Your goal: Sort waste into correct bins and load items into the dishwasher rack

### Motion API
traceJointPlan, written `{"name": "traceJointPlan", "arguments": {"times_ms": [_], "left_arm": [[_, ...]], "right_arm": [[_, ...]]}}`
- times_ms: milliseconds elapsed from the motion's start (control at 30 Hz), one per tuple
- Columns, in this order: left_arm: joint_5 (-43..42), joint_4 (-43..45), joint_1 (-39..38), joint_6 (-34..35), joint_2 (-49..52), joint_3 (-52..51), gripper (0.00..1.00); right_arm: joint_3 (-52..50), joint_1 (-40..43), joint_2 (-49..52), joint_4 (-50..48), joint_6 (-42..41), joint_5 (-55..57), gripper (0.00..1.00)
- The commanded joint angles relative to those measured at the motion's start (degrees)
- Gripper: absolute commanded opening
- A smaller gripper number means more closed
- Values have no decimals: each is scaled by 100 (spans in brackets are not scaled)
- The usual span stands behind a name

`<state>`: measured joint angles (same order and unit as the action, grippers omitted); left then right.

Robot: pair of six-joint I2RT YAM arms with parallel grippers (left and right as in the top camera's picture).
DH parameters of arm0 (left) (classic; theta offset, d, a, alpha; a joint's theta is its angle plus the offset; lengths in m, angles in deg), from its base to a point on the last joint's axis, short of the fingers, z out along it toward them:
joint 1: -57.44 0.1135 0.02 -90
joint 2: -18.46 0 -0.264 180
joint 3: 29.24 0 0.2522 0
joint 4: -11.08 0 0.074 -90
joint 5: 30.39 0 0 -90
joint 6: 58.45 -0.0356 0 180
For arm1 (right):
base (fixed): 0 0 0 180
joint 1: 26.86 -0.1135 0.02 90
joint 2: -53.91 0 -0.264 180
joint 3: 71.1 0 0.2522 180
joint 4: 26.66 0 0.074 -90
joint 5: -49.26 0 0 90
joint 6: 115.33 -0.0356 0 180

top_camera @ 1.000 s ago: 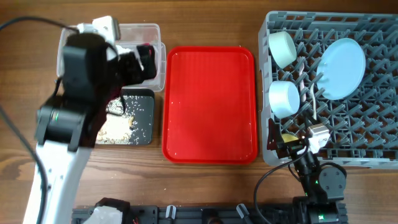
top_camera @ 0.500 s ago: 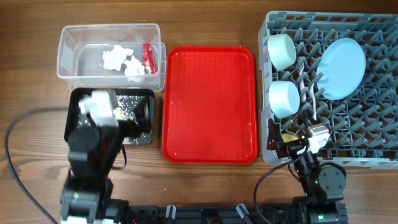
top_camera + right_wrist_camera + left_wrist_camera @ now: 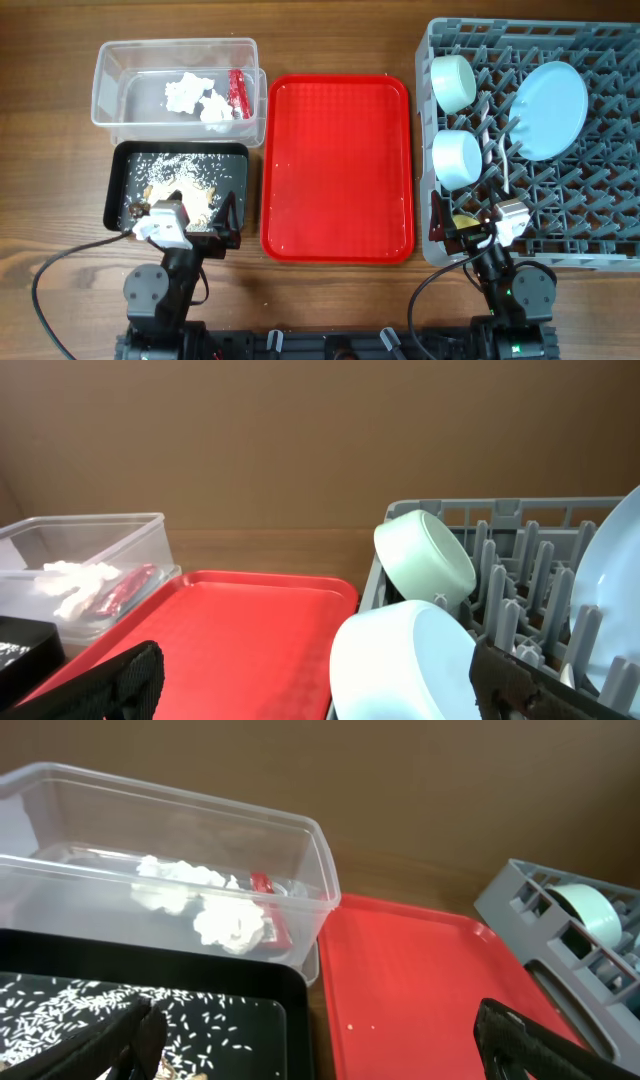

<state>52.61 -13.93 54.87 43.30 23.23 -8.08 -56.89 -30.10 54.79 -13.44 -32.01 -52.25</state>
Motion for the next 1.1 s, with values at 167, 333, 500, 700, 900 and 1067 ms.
{"name": "traceJointPlan", "arguments": {"times_ms": [167,333,500,700,900,1067], "left_arm": [[-66,435,173,-111,-463,-466,100],[-66,680,173,-107,-463,-673,100],[-66,682,173,-105,-463,-673,100],[-66,688,173,-105,-463,-673,100],[-66,758,173,-105,-463,-704,100],[-66,761,175,-105,-463,-704,100]], "right_arm": [[-15,-33,-61,-37,-94,74,100],[-15,-33,-61,-37,-94,74,100],[-15,-33,-61,-37,-94,74,100],[-15,-33,-61,-37,-94,74,100],[-15,-33,-61,-37,-94,74,100],[-15,-33,-61,-37,-94,74,100]]}}
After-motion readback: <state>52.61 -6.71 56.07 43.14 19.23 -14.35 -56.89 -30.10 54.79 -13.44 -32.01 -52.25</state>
